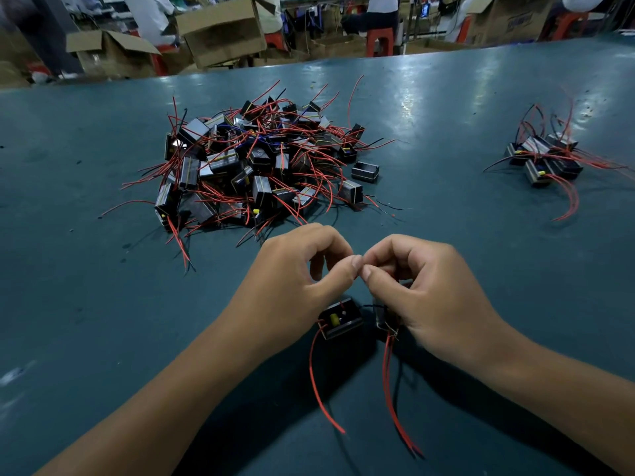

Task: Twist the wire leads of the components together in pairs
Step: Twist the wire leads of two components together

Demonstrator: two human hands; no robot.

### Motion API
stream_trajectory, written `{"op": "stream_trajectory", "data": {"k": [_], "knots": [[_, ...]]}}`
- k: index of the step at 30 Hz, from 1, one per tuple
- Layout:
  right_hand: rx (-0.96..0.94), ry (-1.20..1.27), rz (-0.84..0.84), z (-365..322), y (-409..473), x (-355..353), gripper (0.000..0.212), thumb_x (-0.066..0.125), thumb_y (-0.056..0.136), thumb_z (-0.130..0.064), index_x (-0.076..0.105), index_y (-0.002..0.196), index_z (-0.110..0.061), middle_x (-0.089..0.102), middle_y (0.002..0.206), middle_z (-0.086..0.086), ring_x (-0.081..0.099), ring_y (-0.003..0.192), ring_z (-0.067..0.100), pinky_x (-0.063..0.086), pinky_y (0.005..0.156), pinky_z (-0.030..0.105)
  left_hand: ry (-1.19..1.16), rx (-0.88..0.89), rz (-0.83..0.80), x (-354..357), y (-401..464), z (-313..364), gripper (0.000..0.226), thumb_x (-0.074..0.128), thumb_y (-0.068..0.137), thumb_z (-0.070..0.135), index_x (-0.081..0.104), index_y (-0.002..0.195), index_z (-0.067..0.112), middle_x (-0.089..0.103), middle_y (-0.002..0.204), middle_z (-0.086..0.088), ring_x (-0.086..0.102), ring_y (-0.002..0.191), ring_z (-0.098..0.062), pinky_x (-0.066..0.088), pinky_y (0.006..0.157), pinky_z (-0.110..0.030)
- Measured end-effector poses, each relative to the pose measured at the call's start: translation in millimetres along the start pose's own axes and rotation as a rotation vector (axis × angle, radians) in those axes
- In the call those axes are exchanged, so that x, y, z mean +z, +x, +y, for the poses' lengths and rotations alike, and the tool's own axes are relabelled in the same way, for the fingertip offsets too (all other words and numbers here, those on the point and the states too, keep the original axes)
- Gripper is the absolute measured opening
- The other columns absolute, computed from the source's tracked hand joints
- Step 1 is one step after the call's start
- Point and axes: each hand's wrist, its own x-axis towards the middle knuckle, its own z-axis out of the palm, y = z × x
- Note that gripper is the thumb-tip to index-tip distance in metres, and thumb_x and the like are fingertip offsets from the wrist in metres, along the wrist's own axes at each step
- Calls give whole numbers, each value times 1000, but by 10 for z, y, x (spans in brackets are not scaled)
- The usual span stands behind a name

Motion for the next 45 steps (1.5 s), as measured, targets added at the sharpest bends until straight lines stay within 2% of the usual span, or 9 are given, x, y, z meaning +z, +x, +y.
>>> {"op": "stream_trajectory", "data": {"k": [6, 12, 19, 21, 25, 29, 38, 42, 45], "knots": [[-73, -64, -17, -39, -28, -7, 8, 67, 85, -22, 66, 77, -22, 57, 59, -3, 44, 52, 1, 36, 50, 15, -100, -83, -111, -3, 17, 32, 20, 61, 94, 28, 60, 74, 24, 49, 60, 16, 42, 54, -1, 30, 52, -13], [-147, -143, -52, -85, -40, -3, 12, 68, 87, -14, 64, 77, -19, 53, 57, -7, 40, 48, 3, 31, 49, 11, -654, -528, -147, 60, 35, 53, 30, 58, 90, 10, 63, 62, 19, 50, 58, 3, 34, 48, -9, 26, 46, -20], [-69, -48, -67, -54, -1, -56, 13, 69, 88, -15, 65, 77, -20, 57, 58, -11, 46, 52, 2, 37, 52, 14, 135, 225, -68, -181, 36, -47, 12, 71, 85, 17, 72, 97, 21, 61, 93, 6, 53, 80, -6, 38, 71, -12], [-61, -21, -84, -53, -3, -62, 8, 66, 87, -19, 66, 79, -20, 57, 58, -12, 46, 52, 1, 37, 52, 14, 196, 319, -56, -193, 48, -64, 12, 75, 85, 19, 75, 97, 16, 62, 96, 1, 53, 87, -4, 43, 76, -18], [-52, -7, -110, -56, 2, -62, 9, 64, 85, -27, 66, 79, -19, 55, 57, -7, 43, 52, 5, 36, 50, 20, 276, 418, -17, -190, 66, -101, 15, 73, 88, 24, 77, 93, 11, 64, 94, -2, 61, 90, -25, 50, 78, -39], [-55, 12, -131, -51, -6, -65, 9, 64, 86, -26, 66, 80, -19, 52, 56, -8, 41, 51, 6, 35, 49, 21, 311, 473, 9, -167, 78, -107, 20, 69, 93, 27, 75, 89, 8, 64, 90, -3, 60, 84, -27, 48, 74, -40], [-121, -87, -3, -83, -25, -48, 11, 69, 88, -15, 66, 79, -20, 59, 61, 2, 48, 51, 22, 39, 48, 31, 58, 97, 51, 16, -17, 9, 15, 65, 97, 23, 64, 82, 20, 55, 76, 11, 53, 70, -8, 37, 62, -15], [-130, -135, -4, -77, -35, -28, 16, 69, 89, -11, 64, 77, -21, 58, 59, -1, 41, 47, 7, 34, 45, 18, -220, -227, 47, 138, -41, 62, 24, 65, 95, 21, 63, 74, 11, 49, 48, 16, 42, 44, 0, 29, 45, -9], [-116, -117, -24, -75, -26, -35, 15, 69, 89, -15, 64, 76, -22, 57, 59, -5, 42, 49, 2, 36, 47, 17, -279, -234, 32, 68, -20, 31, 24, 65, 96, 17, 63, 73, 8, 46, 48, 15, 38, 43, 0, 31, 45, -10]]}}
